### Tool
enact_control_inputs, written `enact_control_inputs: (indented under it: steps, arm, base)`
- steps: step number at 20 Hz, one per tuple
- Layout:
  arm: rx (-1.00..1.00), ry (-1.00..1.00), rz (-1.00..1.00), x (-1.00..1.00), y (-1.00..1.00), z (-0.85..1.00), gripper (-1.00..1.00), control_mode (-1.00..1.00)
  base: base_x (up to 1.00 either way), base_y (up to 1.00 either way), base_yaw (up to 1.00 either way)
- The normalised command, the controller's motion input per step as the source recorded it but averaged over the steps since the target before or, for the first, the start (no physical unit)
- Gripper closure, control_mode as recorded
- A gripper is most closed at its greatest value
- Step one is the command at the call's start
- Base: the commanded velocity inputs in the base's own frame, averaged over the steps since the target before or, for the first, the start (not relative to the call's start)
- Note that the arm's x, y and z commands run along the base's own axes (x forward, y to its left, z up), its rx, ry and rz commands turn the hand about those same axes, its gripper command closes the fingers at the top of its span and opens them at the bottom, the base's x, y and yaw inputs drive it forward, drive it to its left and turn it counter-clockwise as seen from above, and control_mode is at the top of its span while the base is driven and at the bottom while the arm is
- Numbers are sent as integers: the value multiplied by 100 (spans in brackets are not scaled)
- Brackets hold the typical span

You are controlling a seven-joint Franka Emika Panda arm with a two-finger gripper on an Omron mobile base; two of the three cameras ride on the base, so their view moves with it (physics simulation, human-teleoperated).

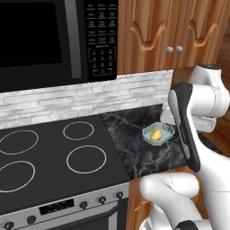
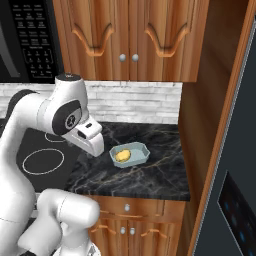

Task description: Take the mushroom and potato out of the freezer and place them in the tupperware container on the counter. Then put the tupperware containing the vegetables back in the freezer.

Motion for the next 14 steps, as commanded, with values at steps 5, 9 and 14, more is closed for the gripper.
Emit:
enact_control_inputs:
  steps: [5,9,14]
  arm:
    - [0,0,11,-60,31,23,-100,-100]
    - [0,0,3,-31,6,5,-100,100]
    - [0,0,0,0,0,0,-100,100]
  base:
    - [0,0,0]
    - [-48,4,0]
    - [-100,6,0]
